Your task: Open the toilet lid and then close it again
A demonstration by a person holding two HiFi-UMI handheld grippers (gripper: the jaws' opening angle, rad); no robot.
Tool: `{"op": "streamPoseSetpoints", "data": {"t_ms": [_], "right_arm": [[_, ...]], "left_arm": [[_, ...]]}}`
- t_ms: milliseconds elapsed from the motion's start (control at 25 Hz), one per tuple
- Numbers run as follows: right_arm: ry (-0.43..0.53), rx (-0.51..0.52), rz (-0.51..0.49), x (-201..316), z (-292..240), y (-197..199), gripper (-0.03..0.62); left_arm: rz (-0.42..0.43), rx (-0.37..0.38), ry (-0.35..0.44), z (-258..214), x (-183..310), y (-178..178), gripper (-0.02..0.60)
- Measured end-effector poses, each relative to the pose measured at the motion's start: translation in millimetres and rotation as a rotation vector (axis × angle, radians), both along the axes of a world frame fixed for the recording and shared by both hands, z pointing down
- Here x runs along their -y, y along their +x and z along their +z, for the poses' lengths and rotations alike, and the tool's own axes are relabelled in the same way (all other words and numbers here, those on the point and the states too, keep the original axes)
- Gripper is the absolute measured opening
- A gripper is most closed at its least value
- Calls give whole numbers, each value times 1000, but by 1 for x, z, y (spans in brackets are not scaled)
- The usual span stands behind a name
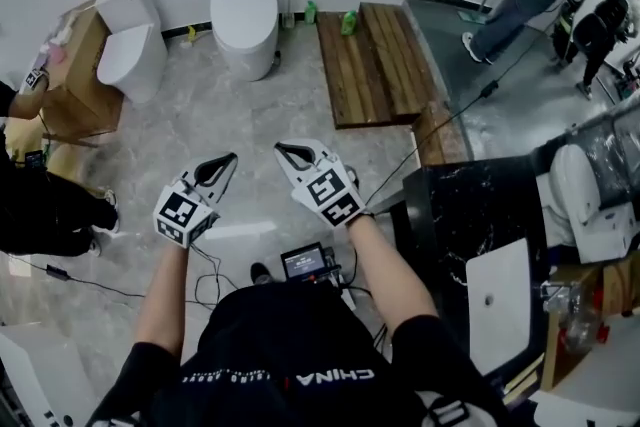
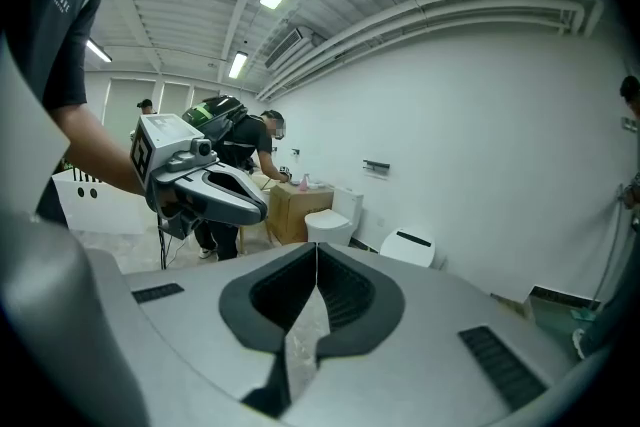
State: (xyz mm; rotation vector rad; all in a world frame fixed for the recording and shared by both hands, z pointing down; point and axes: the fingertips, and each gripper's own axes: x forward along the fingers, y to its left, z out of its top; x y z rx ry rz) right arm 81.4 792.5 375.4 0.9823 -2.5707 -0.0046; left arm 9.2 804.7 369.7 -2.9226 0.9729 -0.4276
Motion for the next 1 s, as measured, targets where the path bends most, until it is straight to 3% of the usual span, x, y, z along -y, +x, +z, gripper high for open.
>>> {"op": "streamPoseSetpoints", "data": {"t_ms": [240, 440, 680, 840, 1000], "right_arm": [[6, 17, -21, 4, 0, 9, 15], [9, -57, -85, 2, 10, 14, 15], [2, 14, -58, 18, 14, 36, 15], [-58, 85, -43, 32, 19, 49, 15], [-80, 76, -6, 58, 24, 59, 15]], "left_arm": [[7, -20, -13, 1, 5, 14, 10], [29, 2, -19, 4, 8, 29, 11], [13, 0, -5, 7, 18, 47, 11], [-32, 9, -7, 15, 28, 43, 11], [-50, 9, -14, 18, 48, 40, 11]]}}
